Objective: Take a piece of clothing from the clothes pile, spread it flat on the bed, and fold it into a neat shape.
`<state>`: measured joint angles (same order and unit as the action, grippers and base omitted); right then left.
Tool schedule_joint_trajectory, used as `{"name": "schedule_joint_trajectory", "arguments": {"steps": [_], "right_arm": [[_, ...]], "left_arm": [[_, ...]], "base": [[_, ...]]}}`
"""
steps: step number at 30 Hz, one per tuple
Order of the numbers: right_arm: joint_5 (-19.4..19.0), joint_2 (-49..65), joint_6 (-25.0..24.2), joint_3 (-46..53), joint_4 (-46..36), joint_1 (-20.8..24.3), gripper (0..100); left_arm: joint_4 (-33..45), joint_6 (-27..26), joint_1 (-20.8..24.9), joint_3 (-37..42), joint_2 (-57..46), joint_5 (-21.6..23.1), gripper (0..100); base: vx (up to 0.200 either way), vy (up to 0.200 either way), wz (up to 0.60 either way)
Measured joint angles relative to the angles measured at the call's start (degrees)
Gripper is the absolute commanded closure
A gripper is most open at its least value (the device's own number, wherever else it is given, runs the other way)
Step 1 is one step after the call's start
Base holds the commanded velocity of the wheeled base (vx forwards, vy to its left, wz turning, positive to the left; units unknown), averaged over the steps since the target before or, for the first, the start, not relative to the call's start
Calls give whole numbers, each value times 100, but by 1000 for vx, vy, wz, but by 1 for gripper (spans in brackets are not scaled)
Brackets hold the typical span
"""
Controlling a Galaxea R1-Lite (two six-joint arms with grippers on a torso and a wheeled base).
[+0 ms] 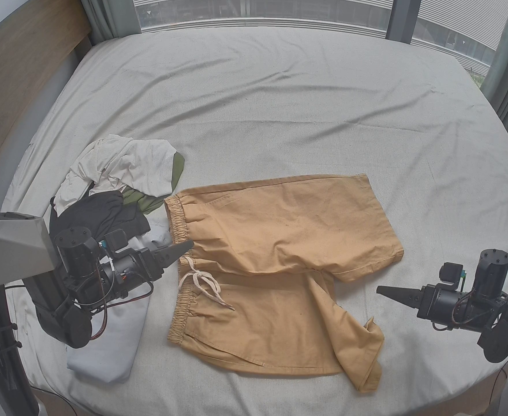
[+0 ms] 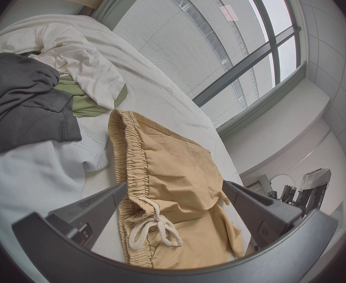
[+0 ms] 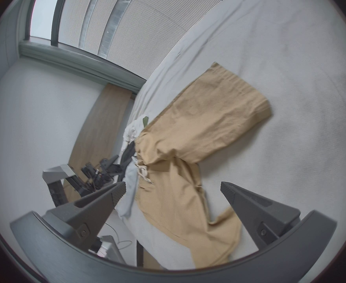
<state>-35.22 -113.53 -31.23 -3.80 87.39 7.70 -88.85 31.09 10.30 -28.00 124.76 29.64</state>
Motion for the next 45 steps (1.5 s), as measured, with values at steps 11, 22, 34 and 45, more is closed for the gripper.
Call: {"name": "schedule_joint_trajectory", "arguments": {"steps": [11,22,34,45], "right_arm": [[-4,-850,379,273,24,-145,0],[18,-1304,247,279,9,177,0],[18,-1334,-155,196,71,561,0],[11,-780,-675,-30,63,590,0]], "left_arm": [[0,0,-2,-52,71,-2,0],[0,0,-9,-63,77,-2,0],[2,0,-11,-74,77,-2,0],[0,2,-11,-101,77,-7,0]], "base": [[0,0,0],[0,0,0],[0,0,0],[0,0,0]]}}
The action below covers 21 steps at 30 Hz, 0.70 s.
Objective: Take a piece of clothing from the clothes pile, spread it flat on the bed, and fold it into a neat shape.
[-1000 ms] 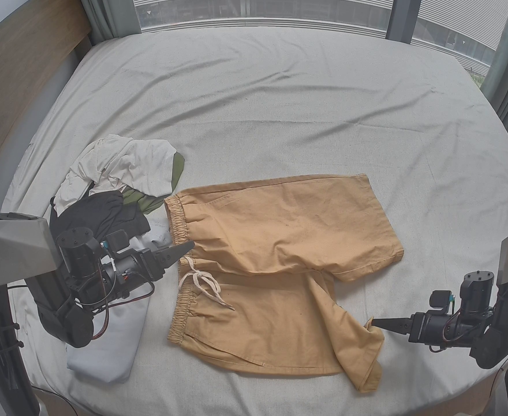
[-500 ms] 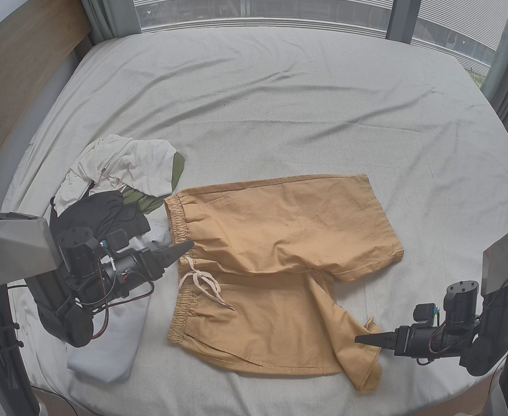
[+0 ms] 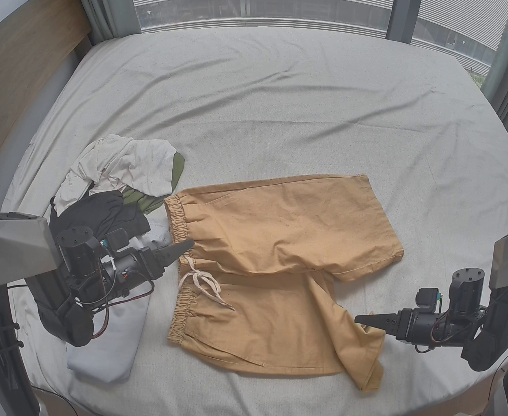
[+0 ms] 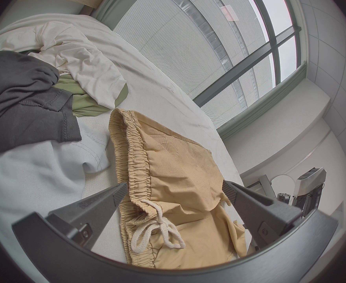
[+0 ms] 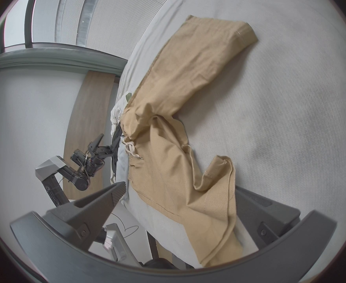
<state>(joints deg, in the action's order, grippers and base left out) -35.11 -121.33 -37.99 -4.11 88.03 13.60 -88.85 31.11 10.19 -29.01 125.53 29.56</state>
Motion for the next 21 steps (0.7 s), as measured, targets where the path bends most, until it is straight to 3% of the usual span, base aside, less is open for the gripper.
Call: {"name": "schedule_joint_trajectory", "arguments": {"steps": [21], "right_arm": [[7,-174,-83,-289,10,-29,0]], "left_arm": [[-2,-2,-9,-9,5,-1,0]], "base": [[0,0,0]]}}
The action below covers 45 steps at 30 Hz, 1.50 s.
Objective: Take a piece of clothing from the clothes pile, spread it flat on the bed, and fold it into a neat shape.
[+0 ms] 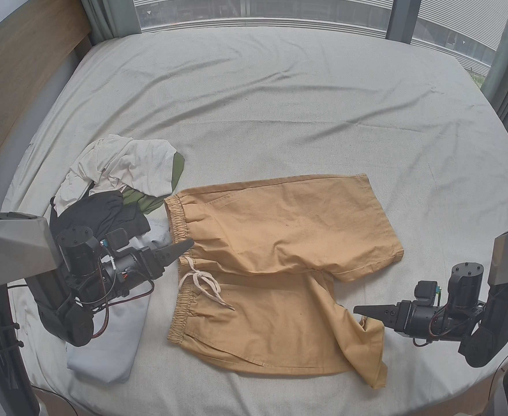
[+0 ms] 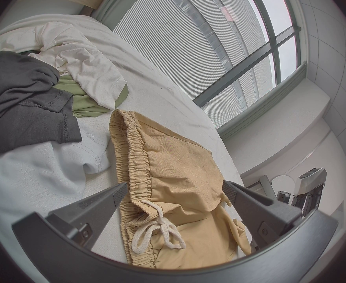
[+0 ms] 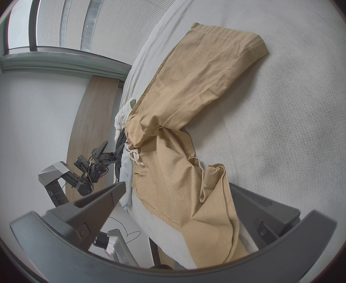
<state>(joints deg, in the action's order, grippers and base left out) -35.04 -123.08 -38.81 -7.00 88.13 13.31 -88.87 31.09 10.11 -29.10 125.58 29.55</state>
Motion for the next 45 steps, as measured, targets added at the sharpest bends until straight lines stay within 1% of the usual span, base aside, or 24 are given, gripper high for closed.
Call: {"name": "schedule_joint_trajectory", "arguments": {"steps": [10,11,22,34,38,45], "right_arm": [[1,-440,6,-245,1,-152,0],[1,-460,6,-258,1,-163,100],[-11,-611,15,-356,4,-265,100],[-5,-523,37,-330,-2,-378,100],[4,-422,88,-347,0,-530,100],[6,-341,419,-418,1,-946,100]], "left_arm": [[2,0,-9,2,-5,1,0],[2,2,-9,2,-7,0,0],[2,0,-9,0,-13,-2,0],[2,0,-2,0,-11,0,0],[2,0,0,-2,-11,0,0],[2,0,0,-6,-9,0,0]], "base": [[0,0,0],[0,0,0],[0,0,0],[0,0,0],[0,0,0],[0,0,0]]}}
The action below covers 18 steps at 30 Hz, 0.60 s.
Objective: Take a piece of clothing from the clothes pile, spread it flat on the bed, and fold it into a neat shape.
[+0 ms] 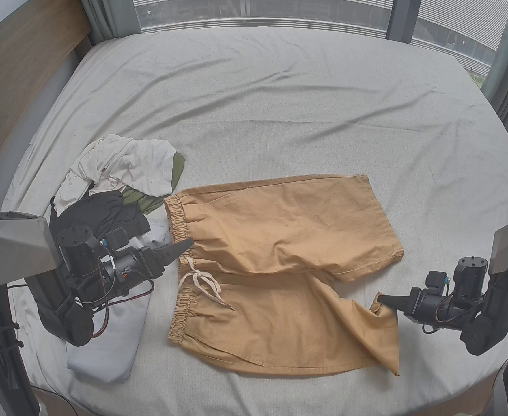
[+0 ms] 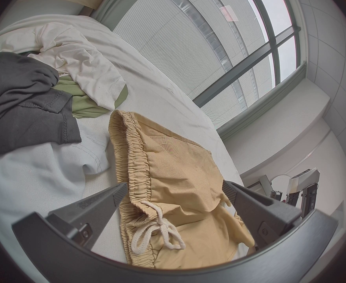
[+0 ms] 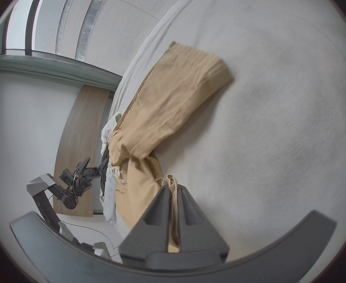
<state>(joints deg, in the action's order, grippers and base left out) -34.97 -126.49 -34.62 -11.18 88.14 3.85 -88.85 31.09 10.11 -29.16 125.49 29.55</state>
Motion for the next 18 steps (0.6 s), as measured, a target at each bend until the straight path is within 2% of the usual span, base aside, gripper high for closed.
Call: {"name": "schedule_joint_trajectory", "arguments": {"steps": [5,11,18], "right_arm": [[22,9,17,-139,-1,-199,100],[288,-9,17,-401,-1,-323,100],[341,-30,17,-642,-1,-473,100]], "left_arm": [[2,2,2,4,0,0,0],[0,0,2,6,0,0,0],[0,2,0,15,1,4,0]], "base": [[0,0,0],[0,0,0],[0,0,0]]}}
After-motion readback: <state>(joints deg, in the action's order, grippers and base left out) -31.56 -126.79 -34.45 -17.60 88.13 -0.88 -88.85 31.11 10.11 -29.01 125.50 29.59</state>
